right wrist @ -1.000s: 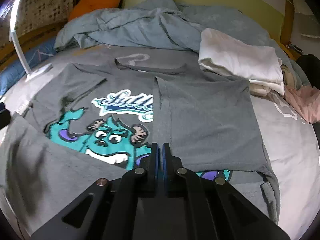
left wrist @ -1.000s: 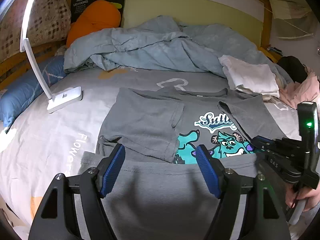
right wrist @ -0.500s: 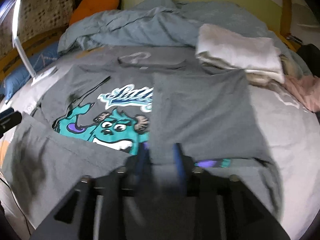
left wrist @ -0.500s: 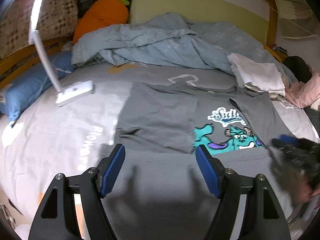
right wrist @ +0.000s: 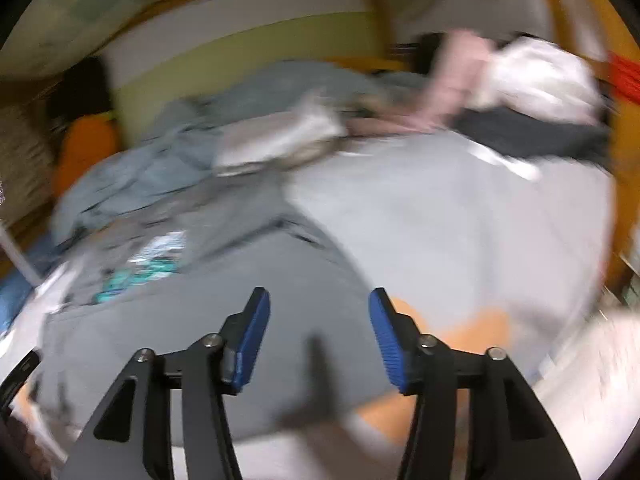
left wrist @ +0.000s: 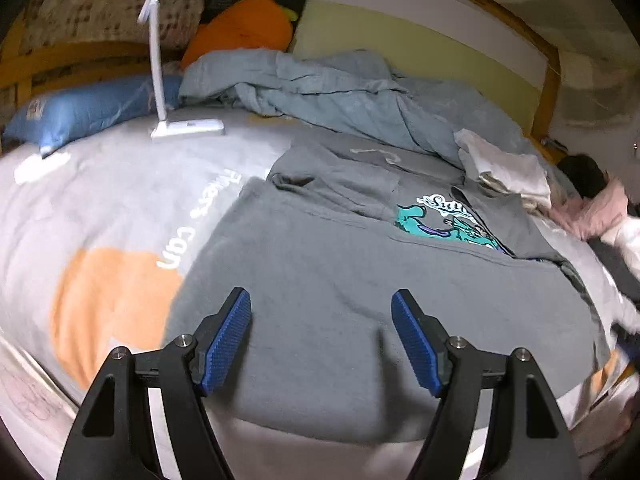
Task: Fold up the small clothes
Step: 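Move both open grippers to the shirt hem and close them on it, then lift the hem with both grippers and fold it over toward the collar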
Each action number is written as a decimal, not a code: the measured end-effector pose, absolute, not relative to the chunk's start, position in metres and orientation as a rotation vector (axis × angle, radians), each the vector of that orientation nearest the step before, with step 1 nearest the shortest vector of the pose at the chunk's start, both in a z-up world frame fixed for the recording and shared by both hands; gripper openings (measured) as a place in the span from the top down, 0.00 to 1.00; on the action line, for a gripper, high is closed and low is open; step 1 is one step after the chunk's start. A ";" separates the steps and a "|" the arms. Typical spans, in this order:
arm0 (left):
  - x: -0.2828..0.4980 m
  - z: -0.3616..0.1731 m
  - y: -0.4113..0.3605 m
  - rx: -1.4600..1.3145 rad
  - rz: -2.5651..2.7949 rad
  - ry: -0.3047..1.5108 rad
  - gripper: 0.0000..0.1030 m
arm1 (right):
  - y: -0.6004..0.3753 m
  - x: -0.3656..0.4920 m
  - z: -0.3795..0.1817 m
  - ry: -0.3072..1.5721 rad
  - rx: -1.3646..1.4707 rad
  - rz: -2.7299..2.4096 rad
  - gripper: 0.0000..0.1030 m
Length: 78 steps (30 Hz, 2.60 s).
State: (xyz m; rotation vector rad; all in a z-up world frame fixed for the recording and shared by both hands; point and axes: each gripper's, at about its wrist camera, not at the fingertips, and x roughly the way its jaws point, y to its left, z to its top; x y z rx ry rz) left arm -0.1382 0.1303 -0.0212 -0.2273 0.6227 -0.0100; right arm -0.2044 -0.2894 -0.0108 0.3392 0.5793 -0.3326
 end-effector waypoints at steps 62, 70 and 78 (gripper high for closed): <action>-0.122 0.079 0.186 -0.499 0.151 0.541 0.97 | -0.317 -0.167 0.079 0.444 0.386 -0.202 0.99; 0.008 0.076 0.185 -0.497 0.095 0.713 0.97 | -0.312 -0.035 0.091 0.542 0.277 -0.152 0.99; 0.092 0.035 0.182 -0.418 0.142 0.846 0.97 | -0.304 0.060 0.048 0.686 0.204 -0.158 0.99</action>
